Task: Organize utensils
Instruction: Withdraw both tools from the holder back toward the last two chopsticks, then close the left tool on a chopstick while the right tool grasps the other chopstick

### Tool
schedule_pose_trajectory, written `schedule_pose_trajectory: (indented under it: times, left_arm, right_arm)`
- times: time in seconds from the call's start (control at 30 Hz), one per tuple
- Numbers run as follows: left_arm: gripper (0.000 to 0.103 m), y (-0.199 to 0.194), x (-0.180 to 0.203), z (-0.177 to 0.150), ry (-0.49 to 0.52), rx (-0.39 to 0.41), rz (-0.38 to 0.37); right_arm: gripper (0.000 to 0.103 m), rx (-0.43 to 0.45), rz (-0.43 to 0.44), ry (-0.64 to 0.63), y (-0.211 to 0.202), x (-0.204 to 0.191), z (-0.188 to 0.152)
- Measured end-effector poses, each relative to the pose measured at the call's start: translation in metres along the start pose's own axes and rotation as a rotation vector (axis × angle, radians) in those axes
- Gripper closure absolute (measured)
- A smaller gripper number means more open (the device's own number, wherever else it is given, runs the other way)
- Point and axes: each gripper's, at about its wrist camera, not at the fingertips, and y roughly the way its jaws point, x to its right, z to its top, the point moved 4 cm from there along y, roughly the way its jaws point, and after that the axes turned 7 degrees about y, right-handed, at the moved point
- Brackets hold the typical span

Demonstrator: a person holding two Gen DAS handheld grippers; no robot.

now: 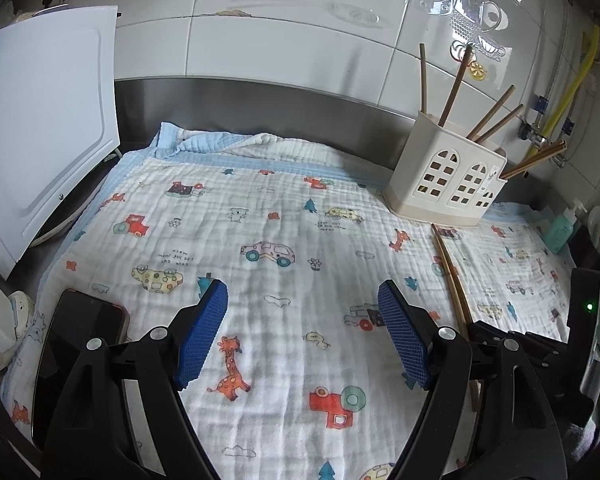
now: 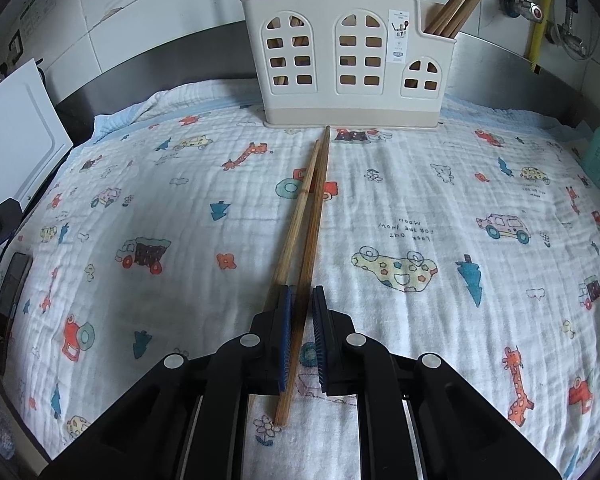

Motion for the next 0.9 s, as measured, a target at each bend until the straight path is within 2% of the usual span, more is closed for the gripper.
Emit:
schedule_pose_trajectory:
  times: [0.43,0.6,0.9]
  left_arm:
    - [0.026,-0.007,0.015,-0.003,0.019,-0.002,-0.018]
    - [0.026,-0.009,0.037,-0.006,0.061,-0.008,-0.044]
    - [0.028,-0.006,0.091,-0.021,0.145,-0.035,-0.144]
  right_arm:
    - [0.096,0.021,0.051,0.027,-0.014,0.016,-0.001]
    - [0.096,0.051,0.067,0.029,-0.032,0.025,-0.001]
    - [0.096,0.143,0.092,0.036,-0.072,0.048,0.004]
